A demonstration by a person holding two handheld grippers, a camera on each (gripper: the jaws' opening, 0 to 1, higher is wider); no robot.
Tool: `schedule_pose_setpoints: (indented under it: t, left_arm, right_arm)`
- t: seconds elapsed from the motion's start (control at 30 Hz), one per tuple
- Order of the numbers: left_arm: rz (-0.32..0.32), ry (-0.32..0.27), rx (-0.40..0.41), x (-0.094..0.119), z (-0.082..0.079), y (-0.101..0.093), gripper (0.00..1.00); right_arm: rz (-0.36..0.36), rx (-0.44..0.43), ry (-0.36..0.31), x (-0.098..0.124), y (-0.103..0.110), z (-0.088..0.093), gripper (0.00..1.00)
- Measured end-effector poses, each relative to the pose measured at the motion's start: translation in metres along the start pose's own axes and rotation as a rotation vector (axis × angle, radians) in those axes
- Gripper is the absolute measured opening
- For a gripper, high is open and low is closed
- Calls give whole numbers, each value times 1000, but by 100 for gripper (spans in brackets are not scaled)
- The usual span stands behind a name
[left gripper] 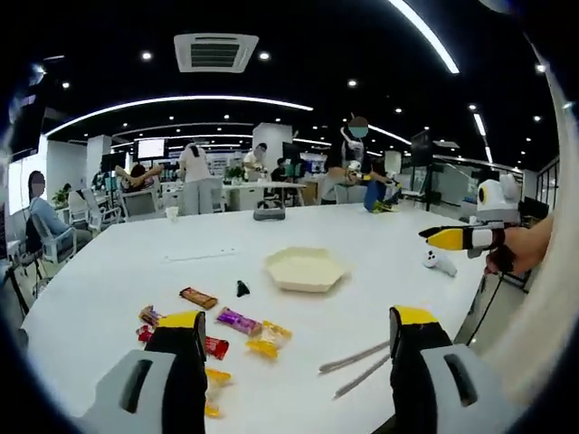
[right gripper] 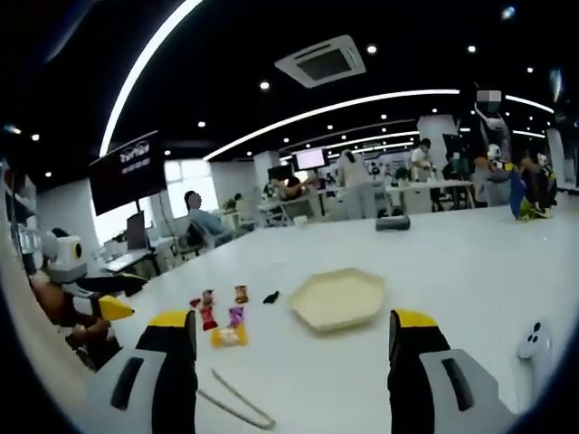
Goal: Place the target food into the container with the food tongs after gripping and lifting it, then release it inside without dropping or visibly crushing the food.
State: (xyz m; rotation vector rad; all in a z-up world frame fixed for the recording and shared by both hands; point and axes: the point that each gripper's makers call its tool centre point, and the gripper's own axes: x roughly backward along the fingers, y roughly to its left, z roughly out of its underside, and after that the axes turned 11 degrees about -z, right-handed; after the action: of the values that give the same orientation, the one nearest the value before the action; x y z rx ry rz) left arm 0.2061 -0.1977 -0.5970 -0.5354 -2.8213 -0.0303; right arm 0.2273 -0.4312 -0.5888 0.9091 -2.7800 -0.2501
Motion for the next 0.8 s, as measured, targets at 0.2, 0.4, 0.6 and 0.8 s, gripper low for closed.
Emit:
schedule_pose_setpoints:
  t: [0.2, 0.4, 0.6, 0.8]
  left_arm:
    - [62, 1, 59, -2, -3, 17, 82]
    - [123, -19, 108, -2, -10, 39, 82]
    - [184, -23, 128, 0, -9, 51, 81]
    - [177, -25, 135, -2, -10, 49, 79]
  right_arm:
    - [102, -57, 5, 2, 12, 5, 88]
    - [189, -81, 6, 3, 19, 7, 88]
    - [255, -62, -24, 8, 23, -5, 88]
    - [264, -59, -30, 6, 16, -4, 88]
